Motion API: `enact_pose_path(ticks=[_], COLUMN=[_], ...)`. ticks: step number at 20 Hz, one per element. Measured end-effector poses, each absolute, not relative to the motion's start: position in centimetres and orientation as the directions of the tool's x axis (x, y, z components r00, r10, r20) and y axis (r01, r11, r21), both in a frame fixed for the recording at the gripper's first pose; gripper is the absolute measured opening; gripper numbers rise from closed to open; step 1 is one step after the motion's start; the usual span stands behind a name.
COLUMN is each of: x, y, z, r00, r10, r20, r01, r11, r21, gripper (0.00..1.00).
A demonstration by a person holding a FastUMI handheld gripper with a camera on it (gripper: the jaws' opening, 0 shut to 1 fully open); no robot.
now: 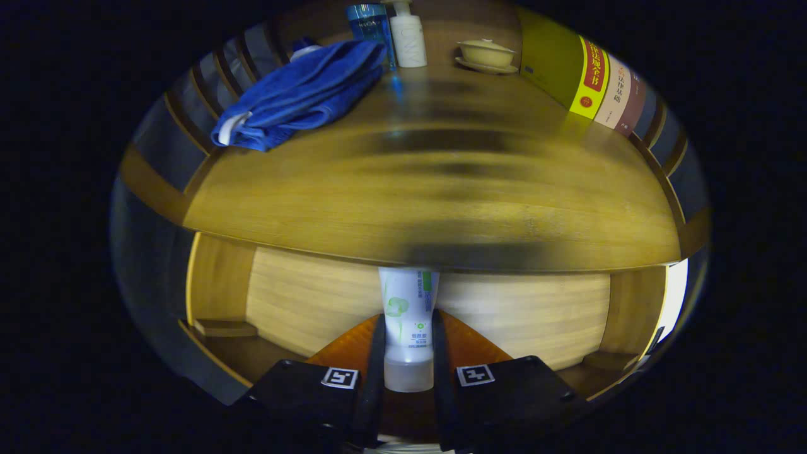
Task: Pull open the drawer, take out the items inside it, and place them on the countertop above the cabinet.
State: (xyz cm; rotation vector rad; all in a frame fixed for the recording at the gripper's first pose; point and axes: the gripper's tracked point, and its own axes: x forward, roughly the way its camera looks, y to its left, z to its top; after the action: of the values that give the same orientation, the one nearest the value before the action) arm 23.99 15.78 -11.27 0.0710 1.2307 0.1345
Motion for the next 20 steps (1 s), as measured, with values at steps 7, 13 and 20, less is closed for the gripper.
enact_pose_path(ticks=[7, 13, 20], x=[21.1, 21.2, 32.7], y=[18.2, 18.1, 15.8], z=[-1.7, 3.0, 5.0], r00=[0.299, 0.428, 0.612], r10=[0.154, 0.162, 0.04], r20=[-0.942, -0.889, -0.789], r01=[-0.114, -0.1, 0.014], r11=[0.986, 0.986, 0.998], r21=[0.125, 0.131, 0.062], gripper=[0.43, 0.43, 0.43])
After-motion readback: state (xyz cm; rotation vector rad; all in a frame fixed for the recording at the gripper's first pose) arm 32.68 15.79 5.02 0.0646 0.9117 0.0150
